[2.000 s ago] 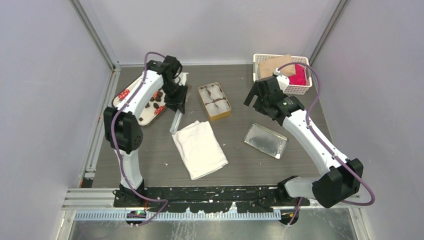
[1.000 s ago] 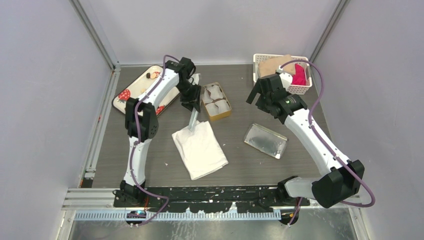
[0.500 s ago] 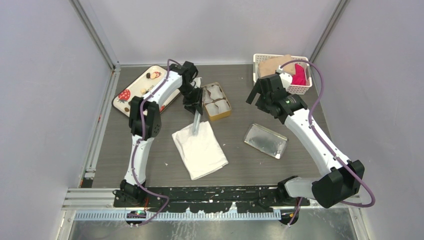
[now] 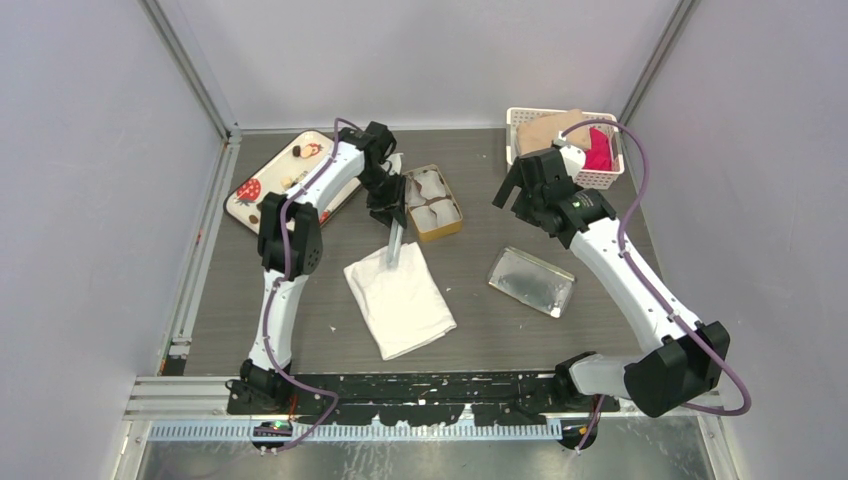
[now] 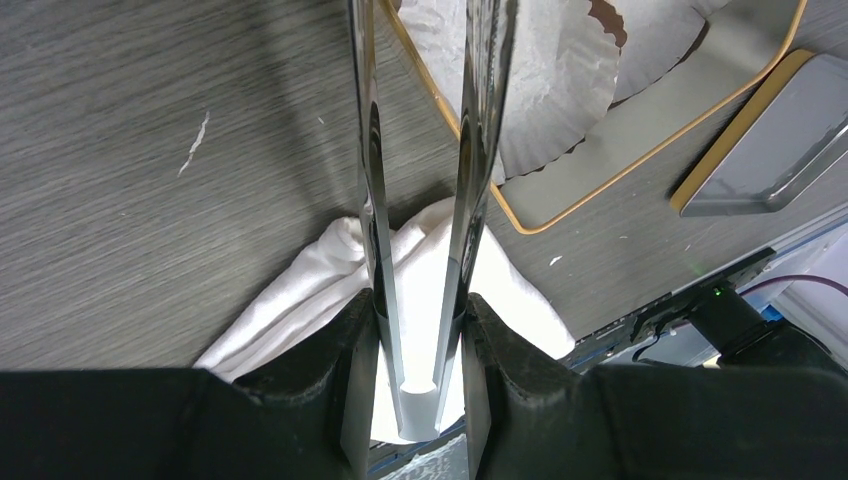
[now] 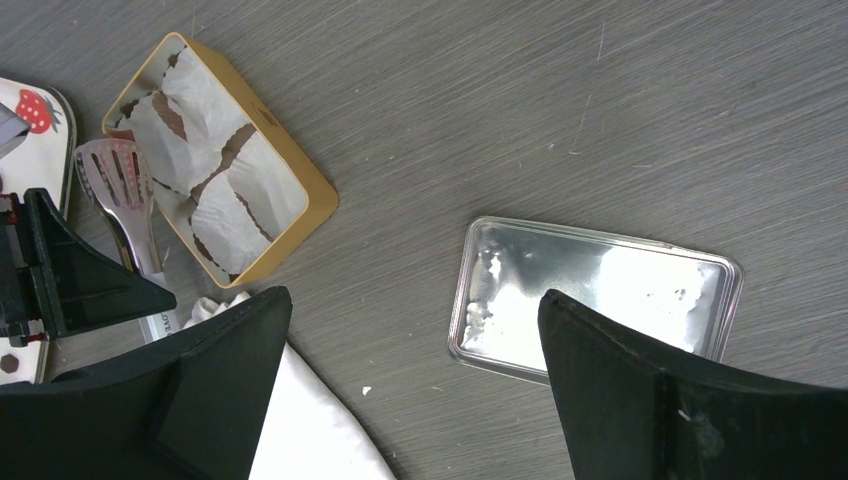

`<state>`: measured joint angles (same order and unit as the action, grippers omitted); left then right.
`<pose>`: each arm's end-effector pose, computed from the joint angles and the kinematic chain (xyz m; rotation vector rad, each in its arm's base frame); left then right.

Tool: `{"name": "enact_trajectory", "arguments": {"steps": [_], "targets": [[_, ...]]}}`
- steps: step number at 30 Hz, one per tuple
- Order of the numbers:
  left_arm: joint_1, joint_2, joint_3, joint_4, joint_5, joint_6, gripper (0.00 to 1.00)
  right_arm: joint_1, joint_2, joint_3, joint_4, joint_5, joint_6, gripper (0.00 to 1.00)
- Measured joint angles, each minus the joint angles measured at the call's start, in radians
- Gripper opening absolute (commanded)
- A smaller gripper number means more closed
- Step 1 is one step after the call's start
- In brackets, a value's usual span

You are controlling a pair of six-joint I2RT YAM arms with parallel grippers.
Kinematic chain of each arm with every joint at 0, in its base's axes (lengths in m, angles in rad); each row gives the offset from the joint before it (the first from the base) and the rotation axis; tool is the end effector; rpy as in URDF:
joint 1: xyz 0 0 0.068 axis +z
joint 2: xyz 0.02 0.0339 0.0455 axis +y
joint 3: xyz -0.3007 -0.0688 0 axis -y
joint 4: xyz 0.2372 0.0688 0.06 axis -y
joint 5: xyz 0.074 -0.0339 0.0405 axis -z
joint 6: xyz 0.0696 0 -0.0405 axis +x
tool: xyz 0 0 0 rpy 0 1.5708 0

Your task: Pack the chocolate

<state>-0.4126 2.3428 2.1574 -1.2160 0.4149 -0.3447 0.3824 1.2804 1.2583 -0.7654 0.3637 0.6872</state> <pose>0.4442 -0.2251 0.2085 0.1586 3.0575 -0.6947 0.2602 0.0780 0.3578 0.5197 2.2380 0.1198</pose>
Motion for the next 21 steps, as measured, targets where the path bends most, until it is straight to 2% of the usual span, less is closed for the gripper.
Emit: {"name": "enact_trajectory", "arguments": {"steps": [12, 21], "targets": [[0.000, 0.000, 0.000, 0.001, 0.005, -0.015, 0.29, 0.000, -0.008, 0.000, -0.002, 0.000, 0.000, 0.99], [0.000, 0.000, 0.005, 0.000, 0.005, -0.016, 0.30, 0.000, -0.009, 0.000, -0.002, 0.000, 0.000, 0.99]]}}
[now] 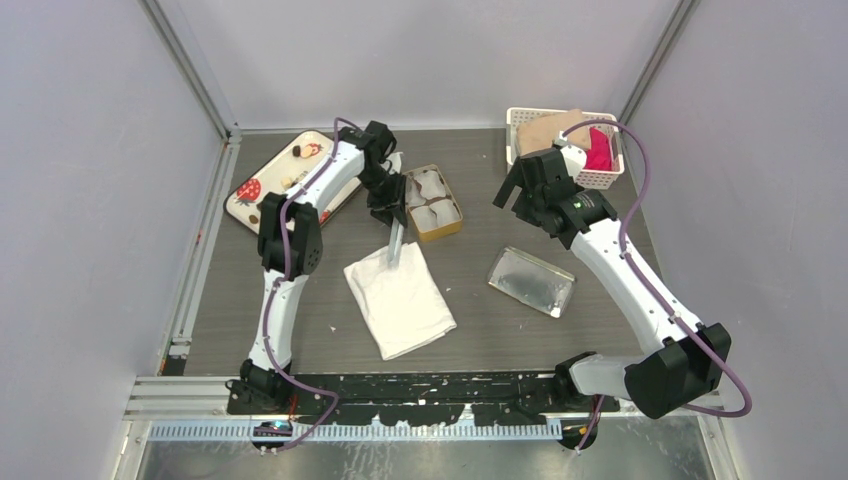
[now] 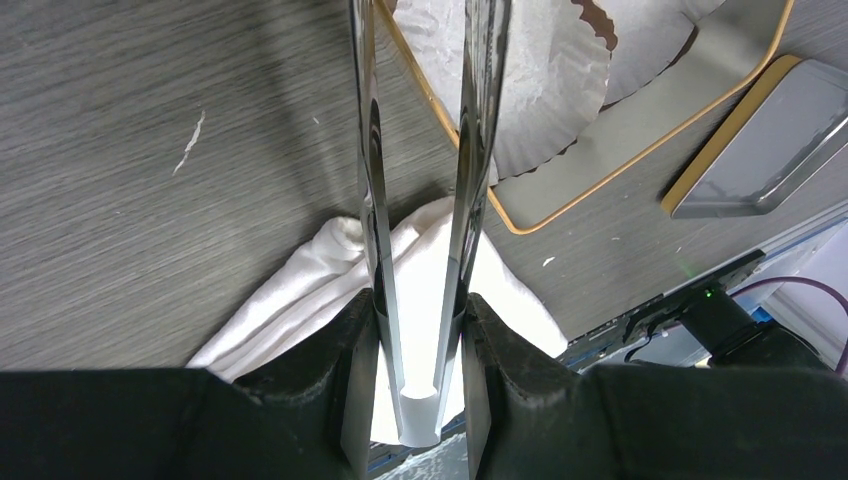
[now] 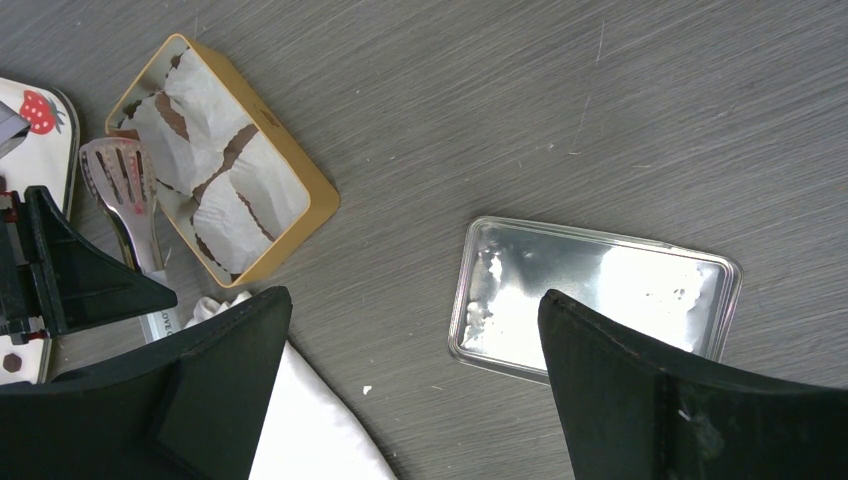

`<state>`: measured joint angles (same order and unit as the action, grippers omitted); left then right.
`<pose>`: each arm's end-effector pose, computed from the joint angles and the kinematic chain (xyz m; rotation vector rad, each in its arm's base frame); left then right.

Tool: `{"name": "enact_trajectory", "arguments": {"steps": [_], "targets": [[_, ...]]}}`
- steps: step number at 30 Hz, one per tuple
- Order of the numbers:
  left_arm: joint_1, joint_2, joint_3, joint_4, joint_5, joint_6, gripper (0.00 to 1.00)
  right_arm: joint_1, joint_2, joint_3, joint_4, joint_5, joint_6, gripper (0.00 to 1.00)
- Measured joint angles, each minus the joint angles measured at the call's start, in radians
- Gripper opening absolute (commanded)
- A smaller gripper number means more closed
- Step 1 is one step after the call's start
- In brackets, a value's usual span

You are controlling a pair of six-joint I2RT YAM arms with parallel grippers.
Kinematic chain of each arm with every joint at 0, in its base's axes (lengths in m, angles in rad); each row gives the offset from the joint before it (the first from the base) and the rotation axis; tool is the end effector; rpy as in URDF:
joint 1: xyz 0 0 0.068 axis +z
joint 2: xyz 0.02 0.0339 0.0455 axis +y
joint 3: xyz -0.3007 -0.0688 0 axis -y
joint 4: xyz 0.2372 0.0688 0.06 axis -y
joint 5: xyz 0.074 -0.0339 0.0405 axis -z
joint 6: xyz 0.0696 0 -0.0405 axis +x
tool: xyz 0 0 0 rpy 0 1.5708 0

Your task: Pack the chocolate

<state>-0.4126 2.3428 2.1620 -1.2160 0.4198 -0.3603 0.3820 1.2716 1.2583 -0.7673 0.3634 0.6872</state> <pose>0.4446 -0.2256 0.2098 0.1369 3.0576 -0.7044 0.2580 0.0770 0.3598 0.5204 2.2319 0.1243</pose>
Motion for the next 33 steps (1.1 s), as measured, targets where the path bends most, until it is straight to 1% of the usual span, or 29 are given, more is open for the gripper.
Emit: {"name": "enact_trajectory", "arguments": {"steps": [10, 24, 27, 33], "targets": [[0.000, 0.000, 0.034, -0.004, 0.000, 0.000, 0.33, 0.000, 0.000, 0.000, 0.000, 0.000, 0.000, 0.99], [0.000, 0.002, 0.041, -0.015, 0.000, 0.000, 0.36, -0.007, 0.001, 0.000, 0.003, -0.008, 0.000, 0.99], [0.000, 0.005, 0.041, -0.018, -0.001, 0.000, 0.36, -0.007, 0.003, 0.000, 0.003, -0.010, 0.000, 0.99], [0.000, 0.006, 0.041, -0.023, -0.001, 0.000, 0.30, -0.007, 0.014, 0.000, 0.004, -0.017, 0.000, 0.99]]}}
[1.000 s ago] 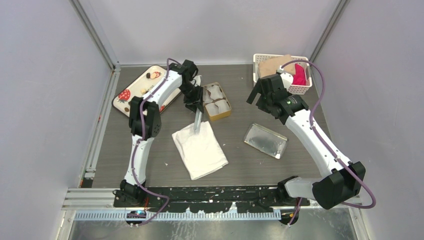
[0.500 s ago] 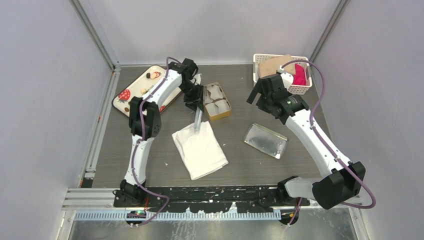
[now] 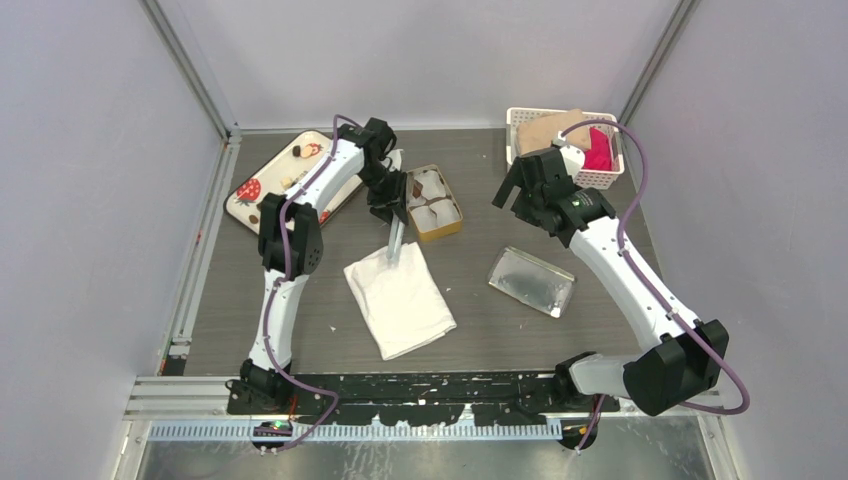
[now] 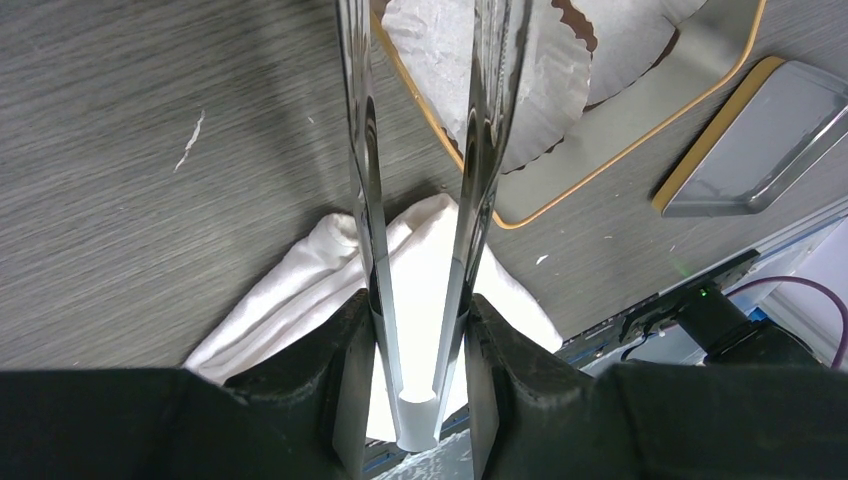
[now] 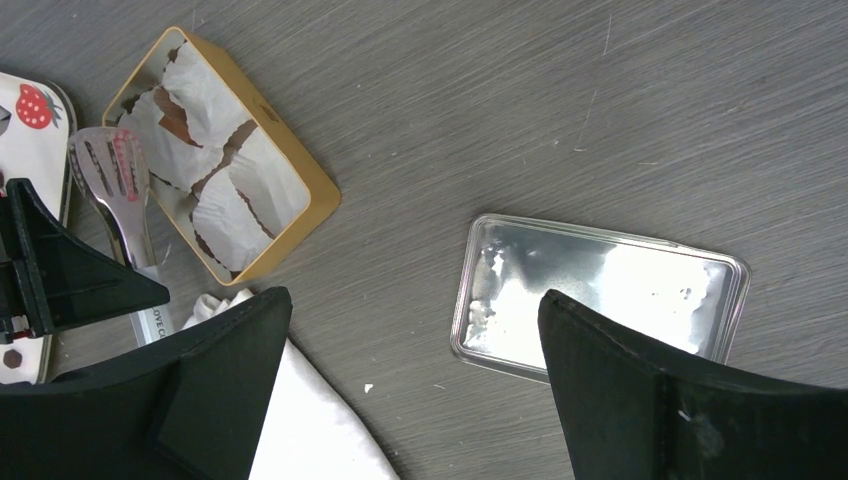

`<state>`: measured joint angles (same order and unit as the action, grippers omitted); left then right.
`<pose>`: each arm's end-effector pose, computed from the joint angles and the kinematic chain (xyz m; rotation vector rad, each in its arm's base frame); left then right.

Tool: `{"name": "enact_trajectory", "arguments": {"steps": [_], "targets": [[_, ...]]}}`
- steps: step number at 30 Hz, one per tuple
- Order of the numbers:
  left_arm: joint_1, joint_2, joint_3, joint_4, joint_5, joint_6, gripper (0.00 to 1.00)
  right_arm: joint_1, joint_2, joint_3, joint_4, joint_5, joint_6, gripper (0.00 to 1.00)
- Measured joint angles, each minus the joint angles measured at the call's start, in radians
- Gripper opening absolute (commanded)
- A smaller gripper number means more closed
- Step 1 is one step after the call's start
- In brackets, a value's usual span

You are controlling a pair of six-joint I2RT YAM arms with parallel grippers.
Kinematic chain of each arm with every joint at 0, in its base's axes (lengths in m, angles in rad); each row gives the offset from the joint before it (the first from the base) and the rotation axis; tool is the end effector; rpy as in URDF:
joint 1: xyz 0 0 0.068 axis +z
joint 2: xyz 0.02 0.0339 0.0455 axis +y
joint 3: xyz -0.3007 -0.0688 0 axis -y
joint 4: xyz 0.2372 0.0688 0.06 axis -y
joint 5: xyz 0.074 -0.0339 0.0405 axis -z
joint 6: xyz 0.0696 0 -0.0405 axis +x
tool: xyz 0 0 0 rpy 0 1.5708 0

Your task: Pack the chocolate

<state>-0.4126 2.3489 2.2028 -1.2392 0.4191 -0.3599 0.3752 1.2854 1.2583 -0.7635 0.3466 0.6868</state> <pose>0.4465 -0.2264 0.2173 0.1406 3.0456 -0.7073 0.2619 0.0777 0.3565 0.5206 2.2471 0.1317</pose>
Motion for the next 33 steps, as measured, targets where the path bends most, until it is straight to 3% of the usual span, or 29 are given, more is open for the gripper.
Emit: {"name": "enact_trajectory", "arguments": {"steps": [9, 17, 22, 28, 33], "targets": [[0.000, 0.000, 0.008, -0.003, 0.000, 0.000, 0.00, -0.002, 0.004, 0.000, 0.000, -0.008, 0.000, 0.99], [0.014, -0.021, 0.013, -0.014, -0.009, 0.001, 0.00, -0.005, 0.013, 0.000, 0.000, -0.009, -0.003, 0.99], [0.061, -0.113, -0.032, -0.022, -0.046, 0.007, 0.00, -0.006, 0.013, 0.000, 0.000, -0.010, -0.004, 0.99], [0.147, -0.261, -0.151, -0.065, -0.217, 0.083, 0.00, -0.006, 0.022, 0.000, 0.003, -0.018, -0.004, 0.99], [0.146, -0.311, -0.309, -0.034, -0.370, 0.182, 0.00, -0.006, 0.047, 0.000, 0.015, -0.035, -0.004, 0.98]]}}
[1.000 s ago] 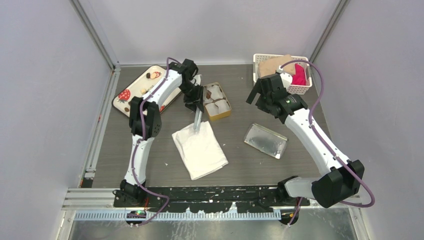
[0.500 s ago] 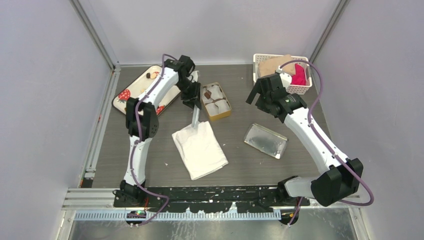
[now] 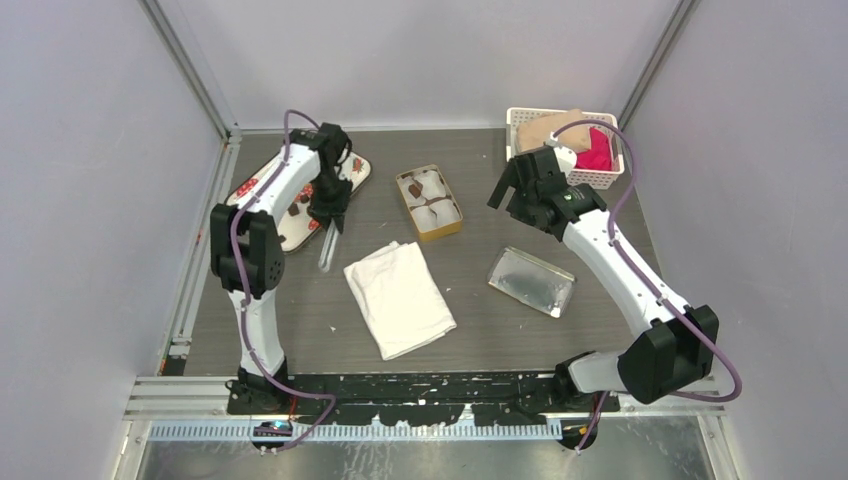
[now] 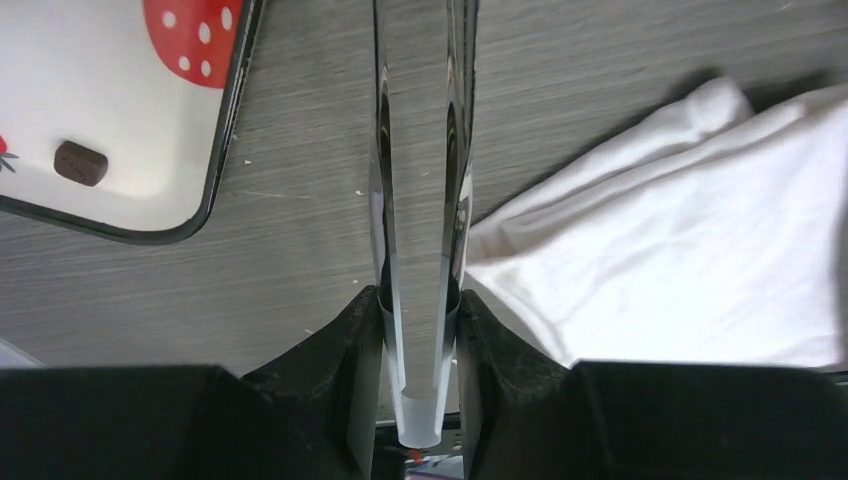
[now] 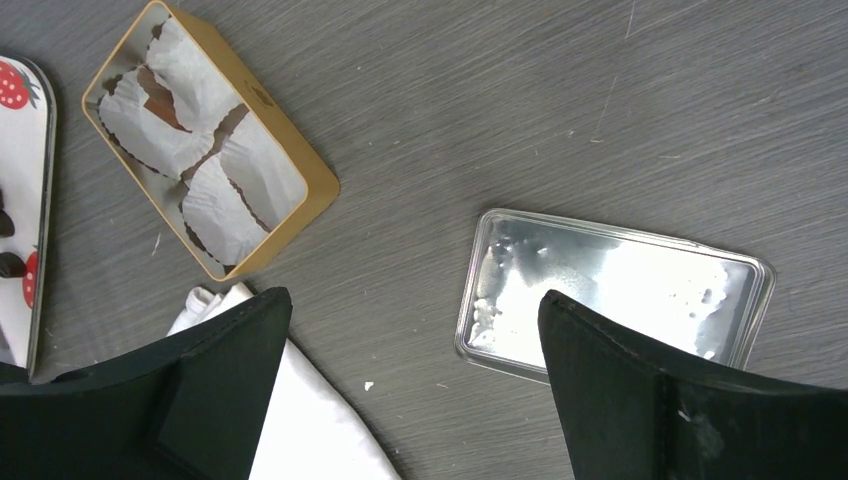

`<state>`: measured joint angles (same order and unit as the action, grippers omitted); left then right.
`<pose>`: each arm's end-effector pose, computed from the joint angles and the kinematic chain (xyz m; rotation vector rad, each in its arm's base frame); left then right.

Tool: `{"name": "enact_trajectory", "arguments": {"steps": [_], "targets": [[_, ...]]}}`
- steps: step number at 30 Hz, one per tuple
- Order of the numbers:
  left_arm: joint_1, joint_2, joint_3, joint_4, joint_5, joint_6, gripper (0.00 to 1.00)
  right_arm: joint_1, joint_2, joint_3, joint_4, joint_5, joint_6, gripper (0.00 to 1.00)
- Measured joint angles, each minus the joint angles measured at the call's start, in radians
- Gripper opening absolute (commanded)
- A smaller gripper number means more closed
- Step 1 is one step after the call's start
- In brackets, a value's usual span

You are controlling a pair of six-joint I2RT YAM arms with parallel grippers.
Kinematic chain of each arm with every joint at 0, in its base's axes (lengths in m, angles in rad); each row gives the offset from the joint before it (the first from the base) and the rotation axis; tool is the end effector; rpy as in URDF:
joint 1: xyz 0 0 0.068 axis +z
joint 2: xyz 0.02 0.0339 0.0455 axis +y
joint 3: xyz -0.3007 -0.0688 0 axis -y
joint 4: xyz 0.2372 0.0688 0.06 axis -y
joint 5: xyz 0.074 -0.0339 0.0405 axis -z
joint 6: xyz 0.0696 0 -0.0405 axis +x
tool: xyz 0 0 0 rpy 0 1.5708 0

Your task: Pack the chocolate

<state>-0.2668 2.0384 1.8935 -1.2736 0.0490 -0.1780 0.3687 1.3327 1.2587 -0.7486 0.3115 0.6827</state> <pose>0.4049 -0.1142 0.2652 0.1388 2.9982 -0.1222 0.2740 0.0830 0.3452 0.5090 2.2916 0.1434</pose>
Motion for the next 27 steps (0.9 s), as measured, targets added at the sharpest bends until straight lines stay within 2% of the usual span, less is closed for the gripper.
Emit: {"name": "enact_trajectory", "arguments": {"steps": [5, 10, 17, 27], "targets": [[-0.016, -0.023, -0.199, 0.140, -0.043, 0.096, 0.00, 0.000, 0.026, 0.005, 0.004, -0.020, 0.000, 0.98], [-0.030, -0.042, -0.284, 0.271, -0.045, 0.168, 0.04, 0.000, 0.029, 0.013, 0.011, -0.027, 0.001, 0.98], [-0.039, -0.055, -0.349, 0.441, -0.037, 0.218, 0.18, 0.000, 0.029, 0.013, 0.014, -0.029, 0.009, 0.98], [-0.039, -0.047, -0.359, 0.520, -0.037, 0.212, 0.45, 0.000, 0.029, 0.013, 0.014, -0.029, 0.021, 0.98]]}}
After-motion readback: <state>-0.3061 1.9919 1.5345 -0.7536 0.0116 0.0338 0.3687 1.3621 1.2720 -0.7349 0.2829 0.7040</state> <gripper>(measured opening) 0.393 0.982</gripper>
